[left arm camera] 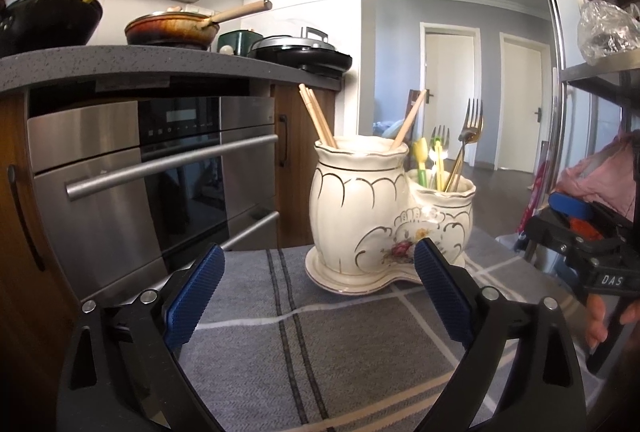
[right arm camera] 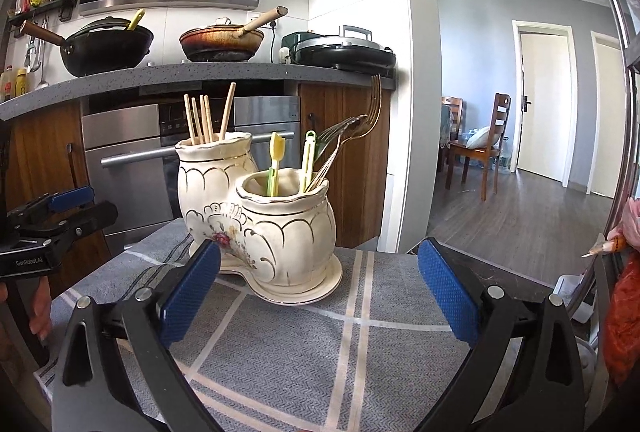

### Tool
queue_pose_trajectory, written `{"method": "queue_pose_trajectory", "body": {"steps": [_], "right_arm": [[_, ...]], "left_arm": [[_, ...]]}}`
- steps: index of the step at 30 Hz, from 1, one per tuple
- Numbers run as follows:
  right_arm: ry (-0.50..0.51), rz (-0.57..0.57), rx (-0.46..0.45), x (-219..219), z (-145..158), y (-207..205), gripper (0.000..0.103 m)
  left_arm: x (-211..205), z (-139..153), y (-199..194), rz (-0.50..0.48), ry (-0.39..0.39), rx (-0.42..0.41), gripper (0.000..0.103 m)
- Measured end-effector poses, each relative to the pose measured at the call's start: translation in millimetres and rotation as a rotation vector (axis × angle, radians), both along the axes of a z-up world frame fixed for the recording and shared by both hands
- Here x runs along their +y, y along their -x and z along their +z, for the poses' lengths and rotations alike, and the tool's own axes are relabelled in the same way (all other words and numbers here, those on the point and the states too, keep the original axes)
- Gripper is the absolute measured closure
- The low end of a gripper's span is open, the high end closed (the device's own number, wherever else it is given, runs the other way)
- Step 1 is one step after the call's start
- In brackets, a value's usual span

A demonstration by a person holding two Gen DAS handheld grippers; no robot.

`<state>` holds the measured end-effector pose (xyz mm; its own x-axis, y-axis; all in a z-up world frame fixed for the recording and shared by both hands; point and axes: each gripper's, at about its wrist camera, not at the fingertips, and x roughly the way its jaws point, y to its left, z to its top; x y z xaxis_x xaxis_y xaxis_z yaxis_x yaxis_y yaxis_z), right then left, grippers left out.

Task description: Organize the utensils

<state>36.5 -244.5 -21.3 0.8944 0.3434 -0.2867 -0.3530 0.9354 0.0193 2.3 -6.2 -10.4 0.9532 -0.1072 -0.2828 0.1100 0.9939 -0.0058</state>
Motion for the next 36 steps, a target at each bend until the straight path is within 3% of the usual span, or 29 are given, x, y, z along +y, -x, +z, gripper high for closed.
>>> {"method": "queue_pose_trajectory", "body": {"steps": [36], "right_arm": [[0.002,-0.002,0.011,0.3,-1.7,-1.7,0.005]], "left_arm": [[-1.9,0.1,-0.3,-0.004,-0.014,0.002,0.005]]}}
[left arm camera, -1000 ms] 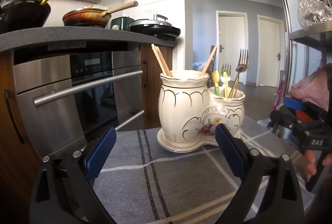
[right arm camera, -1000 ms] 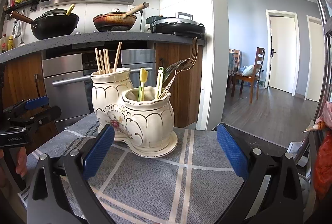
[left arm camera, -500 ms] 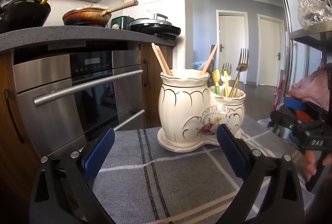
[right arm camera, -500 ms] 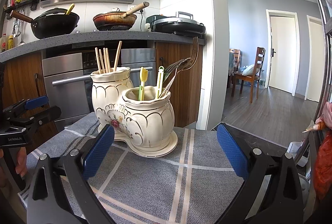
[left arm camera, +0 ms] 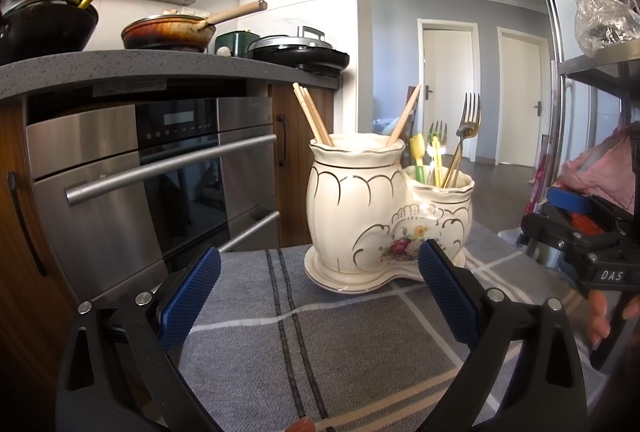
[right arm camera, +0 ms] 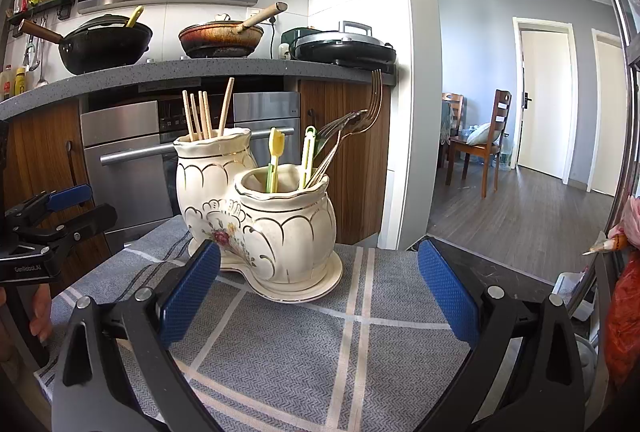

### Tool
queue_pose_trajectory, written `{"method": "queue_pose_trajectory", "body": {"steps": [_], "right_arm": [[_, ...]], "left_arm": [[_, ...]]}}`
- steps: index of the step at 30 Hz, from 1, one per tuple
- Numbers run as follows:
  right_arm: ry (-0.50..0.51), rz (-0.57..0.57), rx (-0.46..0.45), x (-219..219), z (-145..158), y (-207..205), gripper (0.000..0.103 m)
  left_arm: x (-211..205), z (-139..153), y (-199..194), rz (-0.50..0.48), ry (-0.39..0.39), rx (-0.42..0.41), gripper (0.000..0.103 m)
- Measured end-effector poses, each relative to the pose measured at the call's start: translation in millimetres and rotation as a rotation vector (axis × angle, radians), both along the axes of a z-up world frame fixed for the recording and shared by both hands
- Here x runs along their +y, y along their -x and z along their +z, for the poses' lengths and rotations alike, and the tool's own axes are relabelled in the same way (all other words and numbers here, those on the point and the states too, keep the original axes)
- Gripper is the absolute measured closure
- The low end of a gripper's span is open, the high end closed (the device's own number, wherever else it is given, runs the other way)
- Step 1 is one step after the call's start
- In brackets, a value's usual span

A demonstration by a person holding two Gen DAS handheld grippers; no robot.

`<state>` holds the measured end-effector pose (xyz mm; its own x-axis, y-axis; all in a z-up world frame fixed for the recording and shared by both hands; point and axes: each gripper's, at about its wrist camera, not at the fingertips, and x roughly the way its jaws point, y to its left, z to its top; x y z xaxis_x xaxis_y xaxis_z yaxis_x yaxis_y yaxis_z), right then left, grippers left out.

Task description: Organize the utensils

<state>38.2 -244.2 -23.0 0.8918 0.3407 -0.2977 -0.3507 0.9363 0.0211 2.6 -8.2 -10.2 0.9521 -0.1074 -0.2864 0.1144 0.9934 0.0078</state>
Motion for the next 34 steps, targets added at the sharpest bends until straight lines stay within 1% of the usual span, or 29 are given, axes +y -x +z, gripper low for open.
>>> {"method": "queue_pose_trajectory", "body": {"steps": [26,34], "right_arm": [[0.0,-0.002,0.007,-0.6,-1.5,-0.3,0.005],[0.0,-0.009,0.016,-3.2,-6.1,-1.3,0.005]], "left_arm": [[1.5,-0.8,0.2,-0.001,-0.002,0.005,0.005],[4.0,-2.6,-6.6,0.031,0.006,0.044,0.005]]}}
